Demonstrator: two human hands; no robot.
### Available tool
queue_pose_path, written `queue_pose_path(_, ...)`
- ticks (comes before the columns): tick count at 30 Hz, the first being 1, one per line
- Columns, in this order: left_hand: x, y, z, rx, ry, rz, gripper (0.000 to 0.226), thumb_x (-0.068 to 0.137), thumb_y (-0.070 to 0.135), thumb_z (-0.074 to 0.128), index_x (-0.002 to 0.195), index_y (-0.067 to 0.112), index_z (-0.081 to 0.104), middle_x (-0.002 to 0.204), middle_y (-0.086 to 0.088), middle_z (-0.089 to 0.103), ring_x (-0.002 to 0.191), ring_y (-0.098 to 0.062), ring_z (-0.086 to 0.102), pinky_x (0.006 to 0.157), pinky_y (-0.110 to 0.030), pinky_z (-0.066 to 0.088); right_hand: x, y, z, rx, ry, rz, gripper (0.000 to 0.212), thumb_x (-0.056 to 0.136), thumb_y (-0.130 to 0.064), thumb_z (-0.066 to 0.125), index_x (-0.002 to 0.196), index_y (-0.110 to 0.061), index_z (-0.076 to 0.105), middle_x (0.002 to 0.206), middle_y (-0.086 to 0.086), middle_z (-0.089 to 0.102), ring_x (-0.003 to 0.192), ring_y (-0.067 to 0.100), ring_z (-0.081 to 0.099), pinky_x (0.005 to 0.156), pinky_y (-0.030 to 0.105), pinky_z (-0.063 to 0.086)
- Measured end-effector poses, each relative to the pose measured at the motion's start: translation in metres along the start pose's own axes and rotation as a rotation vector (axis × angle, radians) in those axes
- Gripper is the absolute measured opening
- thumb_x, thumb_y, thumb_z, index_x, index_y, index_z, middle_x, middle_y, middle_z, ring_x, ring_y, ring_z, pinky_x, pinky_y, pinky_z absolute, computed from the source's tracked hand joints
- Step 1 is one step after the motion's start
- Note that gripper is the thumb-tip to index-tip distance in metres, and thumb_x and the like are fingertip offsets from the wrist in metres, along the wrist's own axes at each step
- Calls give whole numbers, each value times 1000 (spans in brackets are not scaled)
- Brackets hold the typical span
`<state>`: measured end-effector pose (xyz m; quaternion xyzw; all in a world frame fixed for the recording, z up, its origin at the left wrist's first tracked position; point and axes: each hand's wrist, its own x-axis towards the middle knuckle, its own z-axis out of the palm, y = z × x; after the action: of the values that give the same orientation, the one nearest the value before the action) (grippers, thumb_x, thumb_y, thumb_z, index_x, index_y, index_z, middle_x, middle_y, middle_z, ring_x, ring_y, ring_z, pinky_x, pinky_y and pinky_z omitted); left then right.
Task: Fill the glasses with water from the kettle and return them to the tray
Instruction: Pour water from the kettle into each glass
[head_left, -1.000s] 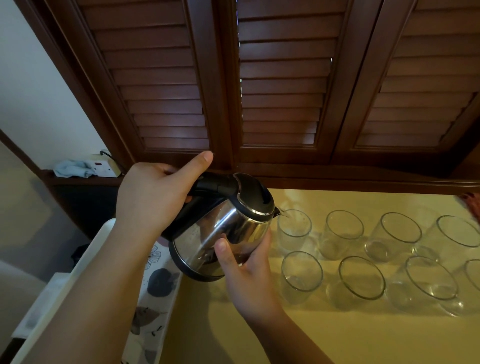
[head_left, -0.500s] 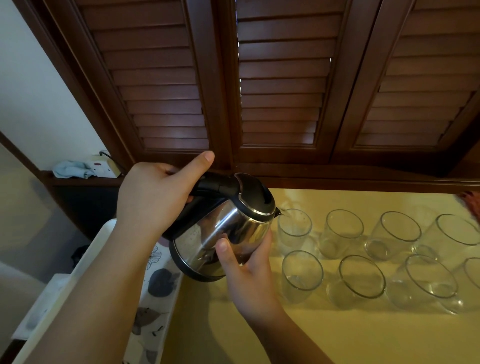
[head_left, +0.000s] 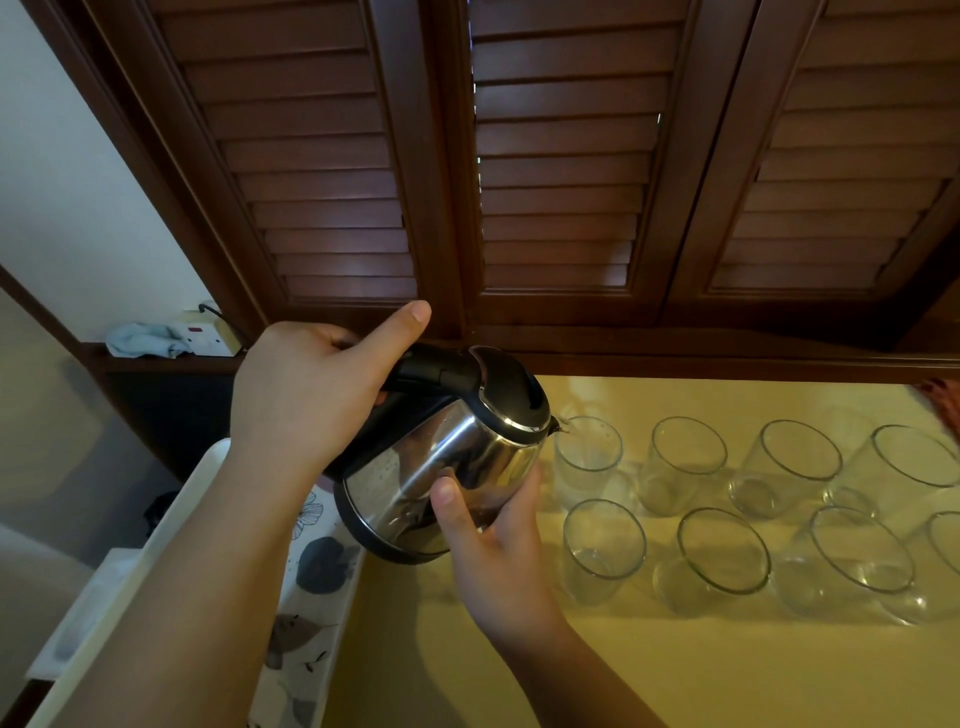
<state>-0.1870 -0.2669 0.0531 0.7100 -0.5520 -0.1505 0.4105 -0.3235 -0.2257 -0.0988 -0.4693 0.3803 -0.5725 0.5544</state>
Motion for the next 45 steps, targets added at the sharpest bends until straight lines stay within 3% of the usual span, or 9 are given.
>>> queue_pose_path(4, 0, 1, -1, 12, 9, -9, 74, 75, 86, 53, 67, 16, 75, 59, -3, 73, 64, -22, 73, 80, -51, 61, -1, 2, 0, -7, -7, 12, 87, 92, -28, 77, 161, -25, 25, 142, -10, 63, 133, 6, 60, 97, 16, 54)
queue_pose_path(14, -2, -4, 2, 3, 19, -26, 68, 75, 83, 53, 66, 19, 74, 61, 8, 72, 62, -13, 71, 75, -35, 57, -2, -5, -3, -11, -10, 11, 87, 89, -30, 76, 160, -21, 28, 140, -9, 65, 131, 6, 61, 97, 17, 54)
queue_pose_path(17, -4, -11, 3, -92, 41, -71, 56, 83, 73, 64, 69, 20, 72, 66, 13, 74, 62, -6, 72, 73, -32, 56, -2, -10, -3, -55, 7, -14, 86, 89, -27, 79, 159, -28, 30, 142, -12, 63, 133, 5, 59, 101, 21, 55)
queue_pose_path(21, -9, -19, 5, -309, 97, -209, 43, 86, 58, 73, 72, 18, 67, 57, 13, 71, 53, 0, 68, 65, -26, 47, -1, -18, -2, -86, 16, -31, 92, 87, -27, 87, 159, -36, 30, 146, -15, 59, 136, 7, 57, 110, 42, 54)
queue_pose_path(29, -23, -38, -12, -514, 115, -244, 51, 77, 67, 78, 65, 21, 62, 57, 1, 60, 50, -12, 55, 67, -36, 43, -20, -26, 5, -116, -12, -16, 115, 76, -37, 94, 162, -45, 18, 154, -18, 51, 144, 5, 49, 114, 44, 52)
queue_pose_path(36, -49, -27, -26, -349, 118, -148, 37, 80, 67, 74, 66, 33, 74, 63, 5, 71, 58, -5, 65, 76, -39, 49, -48, -22, 10, -84, -51, 8, 105, 78, -42, 91, 159, -40, 25, 142, 1, 65, 135, 14, 59, 112, 35, 51)
queue_pose_path(39, -66, -20, -27, -292, 140, -173, 40, 80, 65, 75, 75, 25, 71, 72, 14, 75, 67, 1, 70, 75, -35, 49, -61, -22, 6, -74, -78, 7, 98, 80, -40, 88, 158, -35, 28, 143, -5, 64, 135, 16, 60, 113, 42, 51)
queue_pose_path(42, -79, -14, -30, -219, 127, -187, 41, 81, 64, 73, 77, 23, 72, 69, 19, 74, 64, 7, 68, 68, -29, 46, -74, -21, 3, -52, -115, 34, 98, 77, -57, 86, 155, -35, 31, 139, -6, 66, 131, 17, 63, 112, 47, 52)
queue_pose_path(45, -91, -11, -34, -150, 134, -178, 46, 80, 69, 70, 72, 24, 74, 68, 19, 74, 63, 5, 69, 66, -29, 47, -85, -19, -1, -41, -146, 62, 92, 80, -53, 86, 153, -33, 33, 129, -6, 71, 120, 21, 69, 103, 40, 58)
